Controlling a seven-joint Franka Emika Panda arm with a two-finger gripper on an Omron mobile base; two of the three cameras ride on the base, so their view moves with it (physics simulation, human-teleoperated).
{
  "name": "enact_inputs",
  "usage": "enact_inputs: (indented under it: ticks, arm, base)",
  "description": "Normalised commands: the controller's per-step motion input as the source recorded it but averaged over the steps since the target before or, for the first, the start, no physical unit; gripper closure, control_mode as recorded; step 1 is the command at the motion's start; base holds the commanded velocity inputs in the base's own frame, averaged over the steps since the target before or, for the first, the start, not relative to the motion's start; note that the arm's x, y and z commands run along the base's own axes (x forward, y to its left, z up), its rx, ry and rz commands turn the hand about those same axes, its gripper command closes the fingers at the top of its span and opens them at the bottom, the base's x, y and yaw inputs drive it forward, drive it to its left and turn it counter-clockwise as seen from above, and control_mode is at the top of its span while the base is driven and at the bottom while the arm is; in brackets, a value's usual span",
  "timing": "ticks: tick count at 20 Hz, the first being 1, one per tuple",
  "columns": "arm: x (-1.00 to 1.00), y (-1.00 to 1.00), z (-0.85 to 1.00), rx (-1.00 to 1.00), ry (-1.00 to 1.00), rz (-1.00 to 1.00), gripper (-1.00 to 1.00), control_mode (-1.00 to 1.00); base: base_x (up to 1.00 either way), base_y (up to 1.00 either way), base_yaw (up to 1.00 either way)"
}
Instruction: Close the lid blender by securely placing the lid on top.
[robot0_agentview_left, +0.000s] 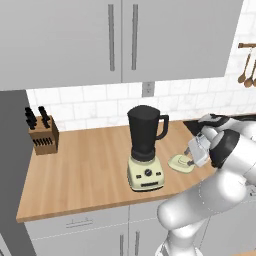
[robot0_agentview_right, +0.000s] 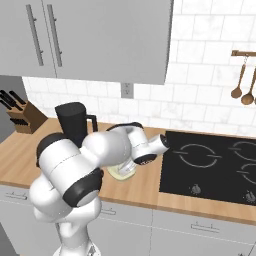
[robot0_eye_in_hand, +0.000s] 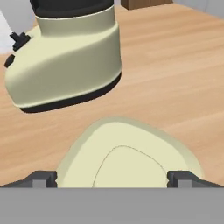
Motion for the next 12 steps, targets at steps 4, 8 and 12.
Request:
enact_inputs:
  ticks: [4, 8, 12]
  arm:
    - [0.0, 0.09, -0.07, 0.0, 0.0, 0.0, -1.0, -1.0]
    - [0.0, 0.0, -0.03, 0.0, 0.0, -0.02, -1.0, -1.0]
    - [0.0, 0.0, -0.02, 0.0, 0.0, -0.11, -1.0, -1.0]
  base:
    - [0.0, 0.0, 0.0]
    - [0.0, 0.0, 0.0]
    - [0.0, 0.0, 0.0]
